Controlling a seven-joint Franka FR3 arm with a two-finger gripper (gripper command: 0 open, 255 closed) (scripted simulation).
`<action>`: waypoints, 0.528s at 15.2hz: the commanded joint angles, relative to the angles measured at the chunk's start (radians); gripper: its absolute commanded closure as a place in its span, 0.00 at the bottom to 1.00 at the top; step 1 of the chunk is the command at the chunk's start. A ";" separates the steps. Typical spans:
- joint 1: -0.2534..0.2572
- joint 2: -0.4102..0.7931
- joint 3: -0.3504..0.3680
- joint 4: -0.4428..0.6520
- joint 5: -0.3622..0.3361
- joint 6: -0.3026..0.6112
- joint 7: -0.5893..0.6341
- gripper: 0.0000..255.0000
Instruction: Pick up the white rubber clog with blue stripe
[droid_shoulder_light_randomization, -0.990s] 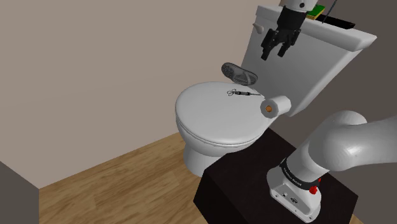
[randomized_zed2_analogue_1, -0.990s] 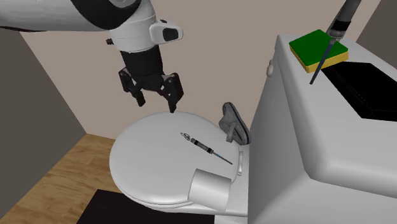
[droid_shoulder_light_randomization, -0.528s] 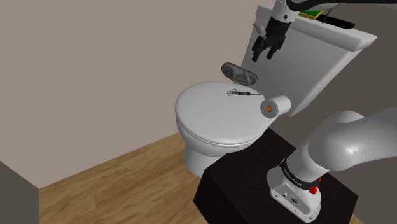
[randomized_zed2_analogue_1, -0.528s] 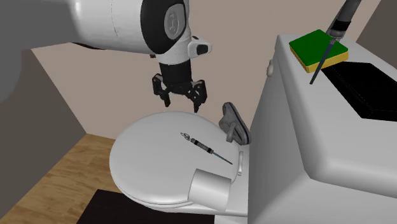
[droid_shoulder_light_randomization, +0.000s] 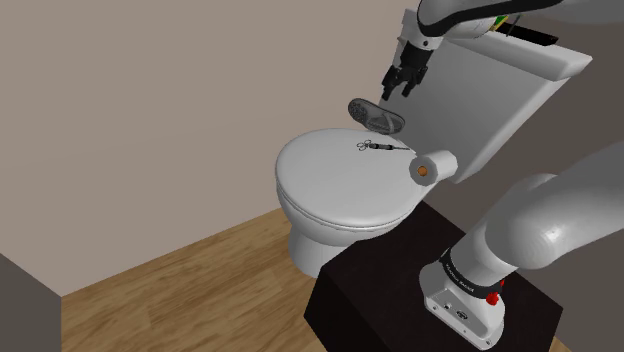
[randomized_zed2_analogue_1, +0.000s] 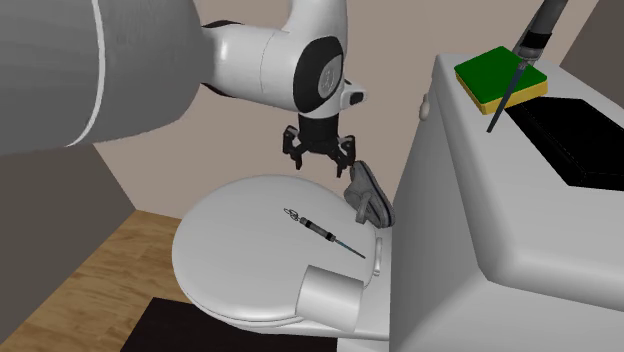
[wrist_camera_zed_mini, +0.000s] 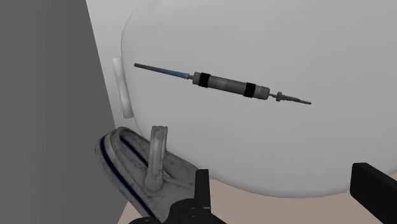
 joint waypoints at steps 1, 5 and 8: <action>0.004 0.081 -0.035 0.035 0.032 0.052 -0.053 0.00; 0.009 0.240 -0.082 0.125 0.126 0.121 -0.158 0.00; -0.001 0.365 -0.102 0.208 0.215 0.153 -0.244 0.00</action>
